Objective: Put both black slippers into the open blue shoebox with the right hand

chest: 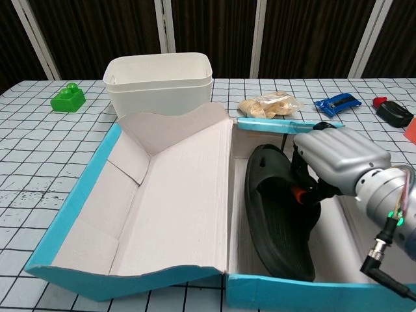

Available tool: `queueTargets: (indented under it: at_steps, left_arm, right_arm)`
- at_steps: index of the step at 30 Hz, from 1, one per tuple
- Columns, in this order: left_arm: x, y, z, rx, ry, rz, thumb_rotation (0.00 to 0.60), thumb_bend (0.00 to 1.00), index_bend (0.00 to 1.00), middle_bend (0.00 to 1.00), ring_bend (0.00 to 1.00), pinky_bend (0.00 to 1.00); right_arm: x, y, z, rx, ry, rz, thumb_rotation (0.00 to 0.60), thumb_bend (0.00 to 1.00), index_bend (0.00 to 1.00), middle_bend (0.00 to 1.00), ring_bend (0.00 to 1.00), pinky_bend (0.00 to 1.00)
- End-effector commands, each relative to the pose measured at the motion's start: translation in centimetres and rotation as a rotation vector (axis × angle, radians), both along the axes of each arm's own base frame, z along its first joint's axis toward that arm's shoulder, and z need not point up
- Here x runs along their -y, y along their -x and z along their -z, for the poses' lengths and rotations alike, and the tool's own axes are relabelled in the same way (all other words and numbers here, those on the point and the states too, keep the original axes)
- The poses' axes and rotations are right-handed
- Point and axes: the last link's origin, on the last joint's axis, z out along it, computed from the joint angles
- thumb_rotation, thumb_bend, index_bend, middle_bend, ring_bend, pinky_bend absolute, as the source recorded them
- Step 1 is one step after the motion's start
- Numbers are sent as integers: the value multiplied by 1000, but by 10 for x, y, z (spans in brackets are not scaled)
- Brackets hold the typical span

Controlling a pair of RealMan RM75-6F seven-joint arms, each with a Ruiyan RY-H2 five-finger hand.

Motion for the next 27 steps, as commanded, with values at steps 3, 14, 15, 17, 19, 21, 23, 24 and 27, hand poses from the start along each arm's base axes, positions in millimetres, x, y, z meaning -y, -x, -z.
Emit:
queueTargets:
  at_steps: [3, 14, 15, 17, 19, 21, 23, 24, 27]
  left_arm:
    - [0, 0, 1, -1, 2, 0, 600, 515, 68, 0, 0, 16]
    - [0, 0, 1, -4, 2, 0, 600, 515, 68, 0, 0, 16]
    - [0, 0, 1, -4, 2, -1, 600, 515, 68, 0, 0, 16]
    - [0, 0, 1, -3, 1, -2, 600, 515, 68, 0, 0, 16]
    - [0, 0, 1, -2, 1, -2, 600, 515, 68, 0, 0, 16]
    - [0, 0, 0, -2, 0, -2, 600, 515, 68, 0, 0, 16]
    - [0, 0, 0, -2, 0, -2, 600, 515, 68, 0, 0, 16]
    - [0, 0, 0, -2, 1, -1, 600, 515, 68, 0, 0, 16]
    - [0, 0, 0, -3, -1, -2, 600, 515, 68, 0, 0, 16]
  right_arm:
    - [1, -4, -10, 15, -49, 41, 600, 303, 134, 202, 140, 0]
    - [1, -12, -22, 50, -81, 66, 600, 203, 0, 121, 111, 0]
    - [1, -13, -23, 53, -81, 66, 600, 203, 0, 121, 111, 0]
    - [2, -14, -26, 57, -77, 66, 600, 203, 9, 121, 111, 0]
    - [2, -15, -29, 55, -70, 65, 600, 202, 31, 121, 111, 0]
    - [2, -16, -33, 48, -64, 65, 600, 202, 36, 120, 111, 0]
    - [2, -18, -38, 45, -61, 67, 600, 201, 36, 120, 111, 0]
    - [2, -19, -40, 45, -62, 68, 600, 201, 36, 121, 111, 0]
    - [-1, -23, -48, 55, -69, 76, 600, 201, 44, 121, 111, 0]
